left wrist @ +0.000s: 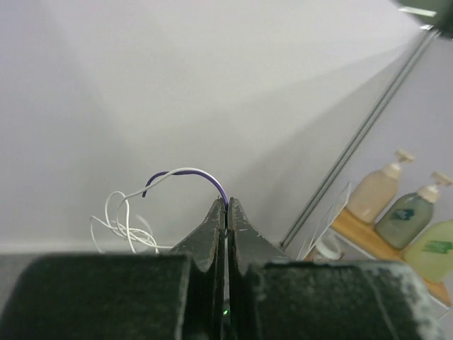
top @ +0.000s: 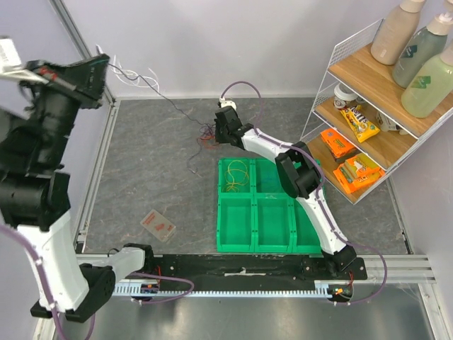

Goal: Untangle the cables

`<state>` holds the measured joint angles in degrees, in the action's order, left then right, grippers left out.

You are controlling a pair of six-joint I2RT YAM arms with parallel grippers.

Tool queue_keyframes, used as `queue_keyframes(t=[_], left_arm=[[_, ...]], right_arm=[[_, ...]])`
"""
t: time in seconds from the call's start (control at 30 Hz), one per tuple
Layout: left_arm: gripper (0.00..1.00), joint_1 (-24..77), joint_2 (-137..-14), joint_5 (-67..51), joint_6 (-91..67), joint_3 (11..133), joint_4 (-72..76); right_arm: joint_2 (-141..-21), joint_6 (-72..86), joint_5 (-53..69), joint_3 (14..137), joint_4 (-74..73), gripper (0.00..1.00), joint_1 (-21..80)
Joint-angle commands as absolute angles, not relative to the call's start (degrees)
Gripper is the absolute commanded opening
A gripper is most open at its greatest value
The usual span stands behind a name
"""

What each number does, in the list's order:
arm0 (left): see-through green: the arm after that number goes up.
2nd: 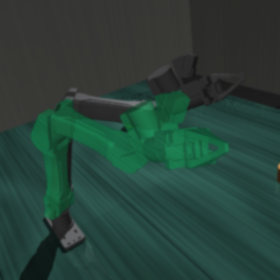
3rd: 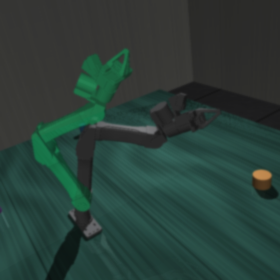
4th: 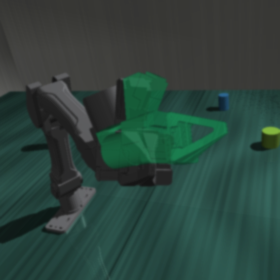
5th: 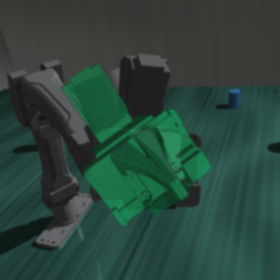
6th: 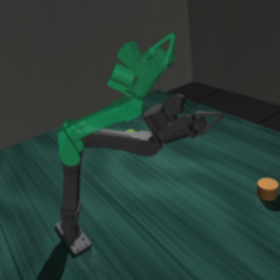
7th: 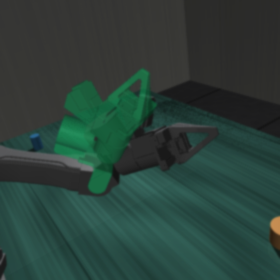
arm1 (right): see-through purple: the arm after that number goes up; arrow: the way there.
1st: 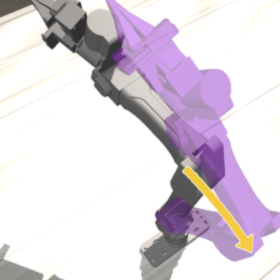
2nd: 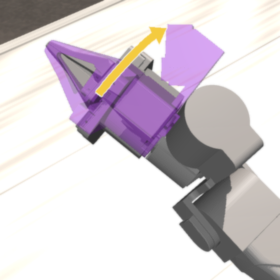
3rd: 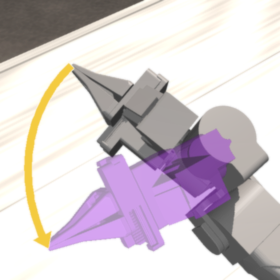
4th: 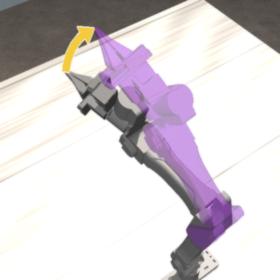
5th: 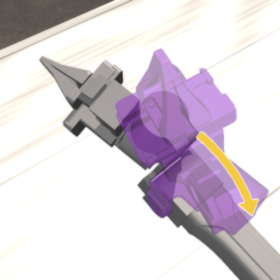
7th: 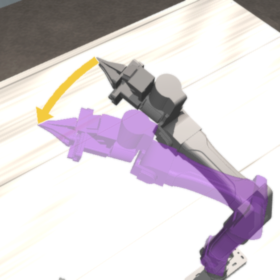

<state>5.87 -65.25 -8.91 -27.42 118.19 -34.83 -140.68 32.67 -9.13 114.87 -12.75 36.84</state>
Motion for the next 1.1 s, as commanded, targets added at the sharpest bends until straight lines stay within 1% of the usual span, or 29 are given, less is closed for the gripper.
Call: queue_keyframes(t=[0.0, 0.07, 0.17, 0.23, 0.27, 0.3, 0.33, 0.4, 0.5, 0.63, 0.8, 0.93, 1.0, 1.07], left_arm=[[0.02, 5.8, -62.8, -7.4, -27.9, 125.1, -29.7], [0.02, 5.7, -63.1, -8.2, -28.9, 127.0, -28.7], [0.02, 5.7, -63.6, -8.6, -29.8, 126.0, -29.4], [0.02, 5.7, -63.3, -8.3, -30.3, 123.8, -29.4], [0.02, 5.7, -63.1, -8.3, -30.7, 122.4, -29.1], [0.01, 5.7, -63.0, -8.5, -30.8, 121.6, -28.9], [0.02, 5.7, -63.1, -8.9, -30.8, 120.9, -28.9], [0.02, 5.7, -63.2, -9.0, -30.8, 119.5, -29.0], [0.02, 5.8, -63.5, -8.5, -30.1, 116.5, -29.3], [0.02, 5.7, -63.6, -9.1, -29.9, 111.4, -30.4], [0.02, 5.8, -62.5, -9.8, -29.4, 105.8, -30.8], [0.02, 5.7, -62.7, -11.6, -29.2, 104.5, -32.0], [0.02, 5.8, -62.7, -12.4, -29.3, 103.5, -32.3], [0.02, 5.8, -62.6, -13.0, -29.4, 102.0, -32.8]], right_arm=[[-144.8, 29.7, -12.0, 121.3, -15.8, 0.00, 36.7], [-145.5, 29.8, -11.7, 122.8, -16.6, 0.00, 36.4], [-144.8, 29.5, -11.6, 122.5, -16.5, 0.00, 36.2], [-144.5, 28.7, -11.4, 122.6, -16.4, 0.04, 36.2], [-144.4, 28.3, -10.6, 122.9, -16.7, 0.14, 36.1], [-144.3, 27.8, -9.5, 123.0, -17.1, 0.21, 35.9], [-143.7, 27.4, -8.8, 122.8, -17.6, 0.32, 35.8], [-141.2, 26.3, -7.2, 121.6, -18.2, 0.48, 35.8], [-134.9, 23.8, -3.9, 119.1, -20.3, 0.66, 35.8], [-124.7, 19.0, -0.2, 114.2, -23.2, 0.80, 35.9], [-113.0, 12.8, -0.2, 106.7, -23.6, 0.92, 36.7], [-108.6, 11.1, 8.0, 106.3, -22.9, 0.93, 37.0], [-106.6, 11.3, 13.6, 106.1, -20.0, 0.94, 38.1], [-104.9, 10.6, 16.2, 105.8, -16.6, 0.94, 40.8]])
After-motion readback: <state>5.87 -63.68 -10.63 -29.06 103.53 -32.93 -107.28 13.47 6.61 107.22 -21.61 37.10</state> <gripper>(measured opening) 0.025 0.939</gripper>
